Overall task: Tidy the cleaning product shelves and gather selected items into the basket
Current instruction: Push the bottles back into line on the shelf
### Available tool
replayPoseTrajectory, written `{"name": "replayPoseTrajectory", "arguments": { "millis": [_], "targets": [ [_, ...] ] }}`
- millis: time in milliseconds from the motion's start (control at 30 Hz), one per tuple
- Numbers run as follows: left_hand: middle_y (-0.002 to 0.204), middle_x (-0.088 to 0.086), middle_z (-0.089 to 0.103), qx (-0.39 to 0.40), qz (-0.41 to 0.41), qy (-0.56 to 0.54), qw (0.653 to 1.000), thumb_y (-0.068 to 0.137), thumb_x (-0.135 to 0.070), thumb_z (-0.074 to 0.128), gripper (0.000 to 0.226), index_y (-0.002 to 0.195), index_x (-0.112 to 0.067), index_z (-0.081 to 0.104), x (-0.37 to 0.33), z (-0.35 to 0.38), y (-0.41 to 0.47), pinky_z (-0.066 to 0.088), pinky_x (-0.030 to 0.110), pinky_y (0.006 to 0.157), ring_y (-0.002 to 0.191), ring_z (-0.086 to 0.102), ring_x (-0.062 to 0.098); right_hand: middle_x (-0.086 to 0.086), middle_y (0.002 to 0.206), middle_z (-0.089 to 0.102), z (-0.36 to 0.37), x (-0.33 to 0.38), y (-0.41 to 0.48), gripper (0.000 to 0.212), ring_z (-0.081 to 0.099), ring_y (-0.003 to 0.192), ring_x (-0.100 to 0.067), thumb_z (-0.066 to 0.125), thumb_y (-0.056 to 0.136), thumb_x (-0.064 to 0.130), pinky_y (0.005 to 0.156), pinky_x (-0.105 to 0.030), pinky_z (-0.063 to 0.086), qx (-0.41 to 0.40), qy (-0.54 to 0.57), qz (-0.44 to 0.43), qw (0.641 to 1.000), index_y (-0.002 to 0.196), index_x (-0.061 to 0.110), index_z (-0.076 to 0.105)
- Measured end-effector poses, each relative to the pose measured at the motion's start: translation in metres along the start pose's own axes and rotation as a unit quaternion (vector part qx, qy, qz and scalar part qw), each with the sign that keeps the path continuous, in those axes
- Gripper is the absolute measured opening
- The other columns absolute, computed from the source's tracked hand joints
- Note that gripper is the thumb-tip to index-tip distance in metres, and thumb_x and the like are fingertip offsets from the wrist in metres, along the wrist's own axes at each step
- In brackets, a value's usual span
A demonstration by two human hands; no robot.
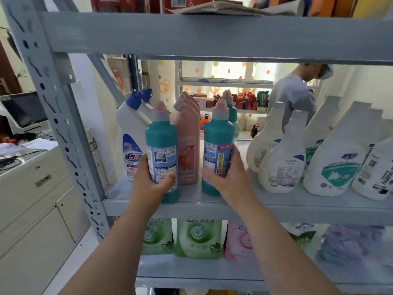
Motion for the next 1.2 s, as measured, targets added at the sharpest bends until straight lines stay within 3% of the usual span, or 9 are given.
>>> {"name": "replayPoseTrajectory", "arguments": {
  "millis": [167, 267, 500, 667, 833, 933, 1033, 1100, 1200],
  "targets": [
    [0.112, -0.018, 0.066, 0.027, -0.009, -0.029, 0.999, 0.067, -0.056, 0.072, 0.053, 0.114, -0.06, 0.047, 0.003, 0.002, 0.001, 0.053, 0.025, 0.081, 0.097, 0.067, -0.005, 0.013, 0.111, 0.061, -0.009, -0.029, 0.004, 0.069, 0.063, 0.095, 0.003, 0.084, 0.071, 0.039, 0.078, -0.019, 0.052, -0.042, -0.118, 0.061, 0.99, 0.123, 0.04, 0.039],
    [0.112, -0.017, 0.068, 0.042, -0.012, -0.044, 0.998, 0.067, -0.056, 0.073, 0.05, 0.107, -0.071, 0.047, 0.005, 0.004, 0.001, 0.056, 0.03, 0.083, 0.1, 0.068, 0.001, 0.0, 0.12, 0.061, -0.021, -0.038, 0.013, 0.069, 0.064, 0.107, -0.017, 0.084, 0.076, 0.028, 0.086, -0.031, 0.054, -0.081, -0.136, 0.084, 0.984, 0.132, 0.023, 0.044],
    [0.114, -0.018, 0.066, 0.072, -0.017, -0.011, 0.997, 0.066, -0.055, 0.075, 0.065, 0.123, -0.047, 0.045, 0.006, 0.009, -0.004, 0.053, 0.02, 0.08, 0.1, 0.067, -0.001, -0.016, 0.136, 0.06, -0.018, -0.056, 0.016, 0.058, 0.063, 0.117, -0.036, 0.061, 0.099, 0.045, 0.078, -0.031, 0.04, -0.045, -0.304, 0.191, 0.932, 0.136, 0.007, 0.039],
    [0.108, -0.019, 0.063, 0.081, -0.025, 0.067, 0.994, 0.072, -0.044, 0.086, 0.065, 0.118, -0.045, 0.039, 0.005, 0.011, -0.019, 0.048, 0.02, 0.075, 0.095, 0.06, -0.005, -0.017, 0.15, 0.049, -0.008, -0.055, -0.012, 0.082, 0.052, 0.131, -0.035, 0.052, 0.098, 0.05, 0.103, -0.041, 0.046, 0.026, -0.409, 0.196, 0.891, 0.156, 0.002, 0.022],
    [0.101, -0.027, 0.069, 0.068, -0.075, -0.007, 0.995, 0.079, -0.029, 0.087, 0.06, 0.12, -0.048, 0.047, -0.002, 0.008, -0.035, 0.053, 0.018, 0.08, 0.093, 0.066, -0.008, -0.009, 0.151, 0.049, 0.01, -0.032, -0.059, 0.054, 0.041, 0.14, -0.027, 0.031, 0.105, 0.047, 0.113, -0.044, 0.03, 0.065, -0.481, 0.085, 0.87, 0.146, 0.016, 0.049],
    [0.105, -0.027, 0.071, 0.075, -0.107, -0.1, 0.986, 0.08, -0.021, 0.086, 0.063, 0.122, -0.045, 0.047, -0.016, 0.005, -0.059, 0.058, 0.014, 0.073, 0.095, 0.069, -0.006, -0.001, 0.169, 0.027, 0.022, -0.022, -0.096, 0.054, 0.017, 0.156, -0.018, 0.037, 0.108, 0.045, 0.127, -0.044, 0.01, 0.121, -0.387, 0.077, 0.911, 0.159, 0.025, 0.037],
    [0.111, -0.015, 0.074, 0.124, -0.163, -0.197, 0.959, 0.076, -0.025, 0.083, 0.057, 0.12, -0.042, 0.051, -0.028, 0.011, -0.105, 0.062, 0.028, 0.075, 0.099, 0.073, 0.009, 0.019, 0.16, 0.041, 0.026, 0.004, -0.14, 0.05, 0.033, 0.148, 0.0, 0.046, 0.101, 0.06, 0.116, -0.028, 0.032, 0.117, -0.044, 0.132, 0.983, 0.151, 0.054, 0.041],
    [0.115, -0.003, 0.075, 0.159, -0.215, -0.274, 0.924, 0.076, -0.025, 0.075, 0.048, 0.119, -0.039, 0.061, -0.031, 0.02, -0.145, 0.061, 0.036, 0.076, 0.102, 0.074, 0.022, 0.027, 0.145, 0.055, 0.025, 0.022, -0.168, 0.045, 0.05, 0.135, 0.006, 0.052, 0.098, 0.06, 0.103, -0.02, 0.048, 0.095, 0.112, 0.136, 0.98, 0.142, 0.064, 0.045],
    [0.115, 0.01, 0.074, 0.184, -0.287, -0.342, 0.875, 0.082, -0.025, 0.063, 0.035, 0.115, -0.031, 0.072, -0.03, 0.033, -0.204, 0.062, 0.047, 0.076, 0.101, 0.074, 0.03, 0.015, 0.139, 0.064, 0.025, 0.028, -0.208, 0.044, 0.059, 0.131, -0.008, 0.061, 0.099, 0.048, 0.1, -0.029, 0.055, 0.096, 0.237, 0.134, 0.957, 0.14, 0.058, 0.052]
  ]
}}
Point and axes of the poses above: each hand's wrist, its own y-axis towards the middle knuckle, its own z-axis out of the palm, x = y × z, the point moved 9 cm from there along y, towards the middle knuckle
